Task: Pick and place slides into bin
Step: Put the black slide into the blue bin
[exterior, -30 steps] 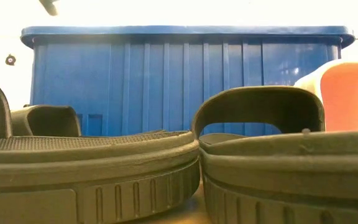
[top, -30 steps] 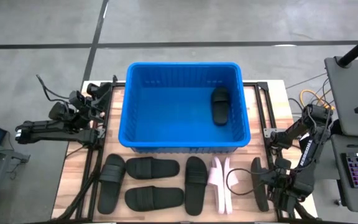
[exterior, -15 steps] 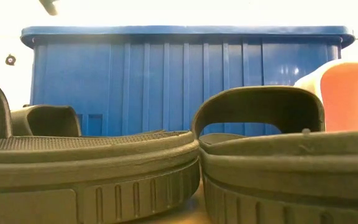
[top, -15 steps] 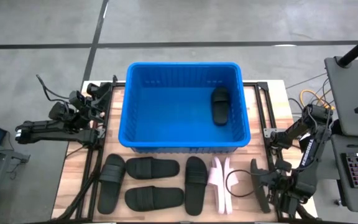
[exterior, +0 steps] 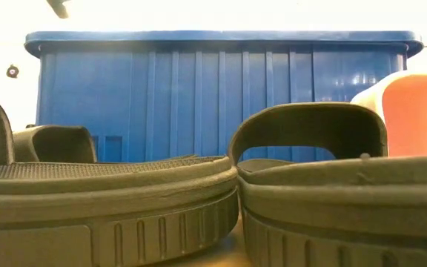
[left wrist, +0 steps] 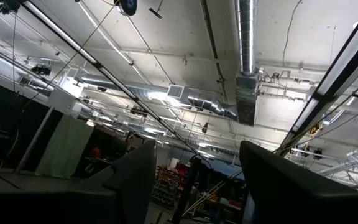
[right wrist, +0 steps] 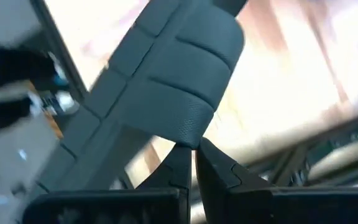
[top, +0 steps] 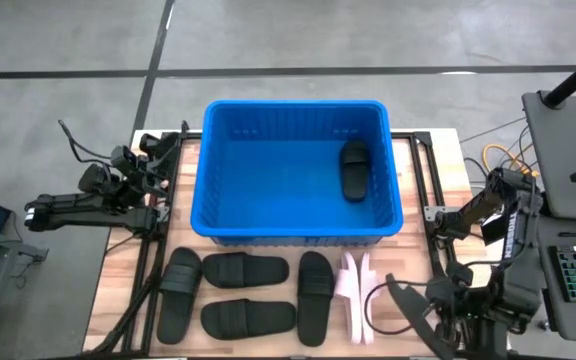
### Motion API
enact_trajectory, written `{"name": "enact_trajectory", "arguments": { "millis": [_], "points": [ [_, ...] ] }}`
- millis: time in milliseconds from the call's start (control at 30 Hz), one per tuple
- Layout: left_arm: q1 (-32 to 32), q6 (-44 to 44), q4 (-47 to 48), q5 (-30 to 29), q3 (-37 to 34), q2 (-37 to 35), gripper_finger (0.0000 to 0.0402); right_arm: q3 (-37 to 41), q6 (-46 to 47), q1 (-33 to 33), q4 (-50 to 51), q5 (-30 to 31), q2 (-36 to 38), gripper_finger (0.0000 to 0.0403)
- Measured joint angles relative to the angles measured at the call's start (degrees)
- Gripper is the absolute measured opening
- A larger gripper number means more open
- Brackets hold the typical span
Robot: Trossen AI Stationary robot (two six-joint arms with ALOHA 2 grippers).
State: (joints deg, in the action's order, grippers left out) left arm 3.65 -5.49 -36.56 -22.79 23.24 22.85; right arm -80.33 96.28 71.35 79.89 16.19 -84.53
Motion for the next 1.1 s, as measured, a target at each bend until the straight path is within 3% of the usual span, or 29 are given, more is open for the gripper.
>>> {"name": "enact_trajectory", "arguments": {
  "millis": [333,667,1100],
  "points": [
    [0.0,-0.1,0.0,0.0,0.0,0.0,0.0217,-12.0,-2.1,-1.1,4.2,23.4,0.0,0.0008],
    [0.0,-0.1,0.0,0.0,0.0,0.0,0.0217,-19.6,-7.5,-8.5,8.5,38.3,0.0,0.0008],
    [0.0,-0.1,-0.5,0.0,0.2,-0.2,0.0217,-29.3,-27.9,-29.6,8.8,40.6,0.1,0.0008]
  ]
}}
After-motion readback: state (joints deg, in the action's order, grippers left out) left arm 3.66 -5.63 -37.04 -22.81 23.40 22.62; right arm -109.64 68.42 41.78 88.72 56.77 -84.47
